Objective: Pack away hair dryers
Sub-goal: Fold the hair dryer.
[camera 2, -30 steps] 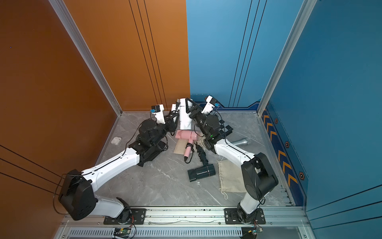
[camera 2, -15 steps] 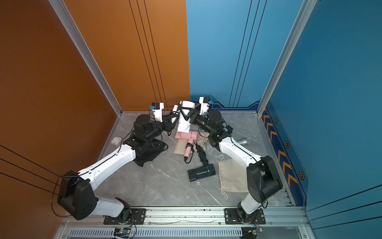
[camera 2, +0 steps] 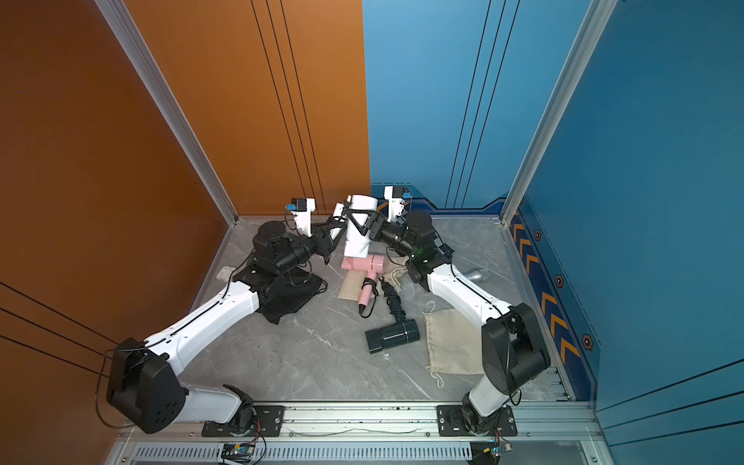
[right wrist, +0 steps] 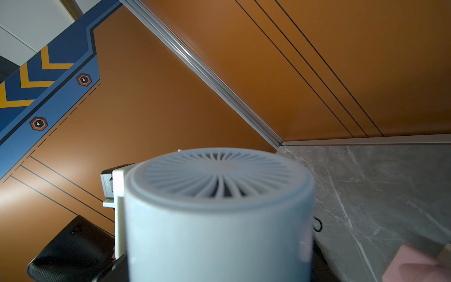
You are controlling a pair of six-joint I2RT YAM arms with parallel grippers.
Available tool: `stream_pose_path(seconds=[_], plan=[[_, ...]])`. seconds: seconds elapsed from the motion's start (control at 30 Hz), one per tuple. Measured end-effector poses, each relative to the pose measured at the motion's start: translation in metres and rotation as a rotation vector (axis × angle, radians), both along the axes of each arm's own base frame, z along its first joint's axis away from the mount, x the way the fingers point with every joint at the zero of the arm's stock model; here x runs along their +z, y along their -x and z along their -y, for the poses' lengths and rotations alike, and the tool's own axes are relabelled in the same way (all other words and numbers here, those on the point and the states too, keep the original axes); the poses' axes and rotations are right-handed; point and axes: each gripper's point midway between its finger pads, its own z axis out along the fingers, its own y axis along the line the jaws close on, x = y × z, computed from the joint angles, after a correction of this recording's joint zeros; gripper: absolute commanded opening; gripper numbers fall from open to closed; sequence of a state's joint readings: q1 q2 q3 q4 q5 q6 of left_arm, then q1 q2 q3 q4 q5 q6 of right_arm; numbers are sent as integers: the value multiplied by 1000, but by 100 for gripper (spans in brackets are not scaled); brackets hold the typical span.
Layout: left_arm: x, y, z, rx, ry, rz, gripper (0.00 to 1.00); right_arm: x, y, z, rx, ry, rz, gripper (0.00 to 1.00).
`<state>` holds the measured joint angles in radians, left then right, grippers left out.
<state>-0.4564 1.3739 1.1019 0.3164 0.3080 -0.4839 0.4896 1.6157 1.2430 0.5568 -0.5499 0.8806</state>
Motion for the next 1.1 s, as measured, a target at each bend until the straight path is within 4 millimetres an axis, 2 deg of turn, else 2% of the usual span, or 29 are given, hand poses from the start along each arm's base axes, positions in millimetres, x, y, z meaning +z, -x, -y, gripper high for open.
stream_pose_path(seconds=[0.13, 0.33, 0.47, 0.6, 0.67, 0.8, 0.9, 1.1], plan=[[9, 11, -6, -30, 4, 2, 72, 2, 4, -4, 26, 15, 23, 44], [15, 27, -20, -37, -44, -4, 74, -4, 10, -8, 56, 58, 53, 43], [28, 39, -32, -33, -47, 19, 67, -18, 7, -7, 48, 111, 36, 43], [34, 41, -50, 2, -50, 19, 51, -24, 6, -4, 43, 139, 33, 43], [28, 38, -59, 24, -62, -10, 48, -27, 4, -3, 40, 152, 33, 43], [1, 30, -76, 77, -106, -116, 36, -35, 4, -2, 41, 183, 27, 43], [-22, 21, -86, 120, -142, -208, 33, -37, 5, -3, 42, 195, 27, 42], [-76, 7, -84, 131, -201, -373, 28, -37, 6, -4, 45, 203, 38, 42]])
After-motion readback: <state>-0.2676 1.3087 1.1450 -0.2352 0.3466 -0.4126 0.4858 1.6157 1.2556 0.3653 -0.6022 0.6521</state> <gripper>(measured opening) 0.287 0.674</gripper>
